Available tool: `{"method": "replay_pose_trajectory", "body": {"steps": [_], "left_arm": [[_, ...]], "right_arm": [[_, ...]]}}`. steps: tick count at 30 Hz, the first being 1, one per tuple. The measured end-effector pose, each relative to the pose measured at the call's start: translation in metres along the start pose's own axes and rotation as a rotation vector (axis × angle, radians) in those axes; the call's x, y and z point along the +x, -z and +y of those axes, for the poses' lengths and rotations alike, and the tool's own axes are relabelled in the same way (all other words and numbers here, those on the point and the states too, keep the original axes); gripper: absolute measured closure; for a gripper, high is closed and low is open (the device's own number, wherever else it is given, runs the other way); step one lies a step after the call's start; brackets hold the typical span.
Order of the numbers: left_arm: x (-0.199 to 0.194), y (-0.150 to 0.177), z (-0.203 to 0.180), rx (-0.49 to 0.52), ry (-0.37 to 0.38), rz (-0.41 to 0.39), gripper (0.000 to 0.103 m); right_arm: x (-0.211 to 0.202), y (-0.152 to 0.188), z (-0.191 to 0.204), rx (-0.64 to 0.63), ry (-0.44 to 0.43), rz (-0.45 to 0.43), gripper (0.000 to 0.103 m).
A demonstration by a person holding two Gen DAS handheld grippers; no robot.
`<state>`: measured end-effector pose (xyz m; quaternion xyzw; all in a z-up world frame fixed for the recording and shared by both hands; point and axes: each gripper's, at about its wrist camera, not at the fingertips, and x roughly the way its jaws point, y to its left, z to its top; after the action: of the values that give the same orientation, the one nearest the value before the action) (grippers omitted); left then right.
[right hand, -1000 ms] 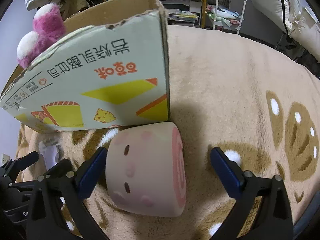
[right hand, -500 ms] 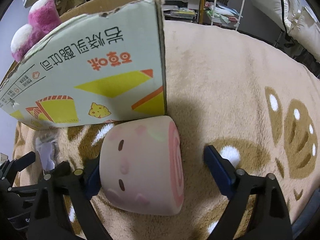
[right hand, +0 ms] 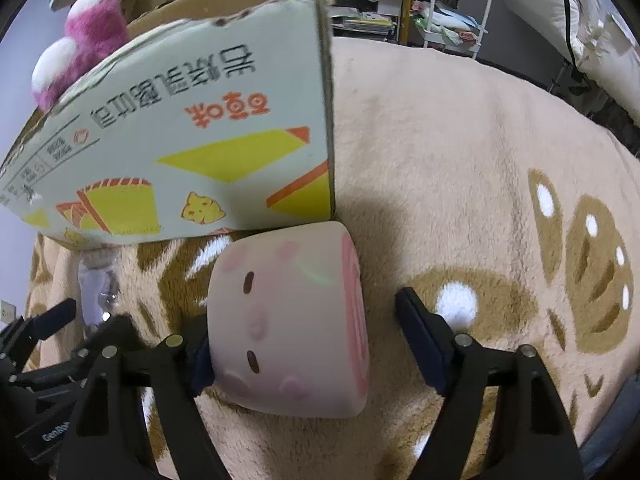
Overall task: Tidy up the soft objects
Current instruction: 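Close the left tool on the clear bag while the right tool grasps the pink cylinder plush, then lift the clear bag with the left tool while the right tool carries the pink cylinder over the box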
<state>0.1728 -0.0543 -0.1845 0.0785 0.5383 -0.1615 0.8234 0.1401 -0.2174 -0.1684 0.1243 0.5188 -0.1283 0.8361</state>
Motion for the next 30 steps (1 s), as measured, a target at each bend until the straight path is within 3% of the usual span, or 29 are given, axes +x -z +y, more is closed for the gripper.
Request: {"method": "replay_pose_trajectory", "body": {"steps": [2, 6, 14, 24, 30], "left_arm": [[-0.004, 0.001, -0.004, 0.013, 0.034, 0.003, 0.051], [-0.006, 0.005, -0.012, 0.045, 0.04, 0.004, 0.056], [-0.015, 0.006, -0.01, 0.013, 0.035, 0.004, 0.058], [-0.037, 0.024, -0.001, -0.013, -0.016, -0.017, 0.06], [-0.057, 0.028, 0.002, -0.031, -0.035, -0.041, 0.06]], "right_arm": [[-0.001, 0.002, 0.002, -0.003, 0.005, -0.001, 0.023], [-0.006, 0.005, 0.004, -0.001, 0.005, 0.0, 0.027], [-0.018, 0.011, 0.008, -0.023, -0.006, -0.015, 0.05], [-0.037, 0.022, 0.002, 0.025, -0.065, -0.036, 0.062], [-0.054, 0.022, 0.003, 0.0, -0.057, -0.097, 0.064]]}}
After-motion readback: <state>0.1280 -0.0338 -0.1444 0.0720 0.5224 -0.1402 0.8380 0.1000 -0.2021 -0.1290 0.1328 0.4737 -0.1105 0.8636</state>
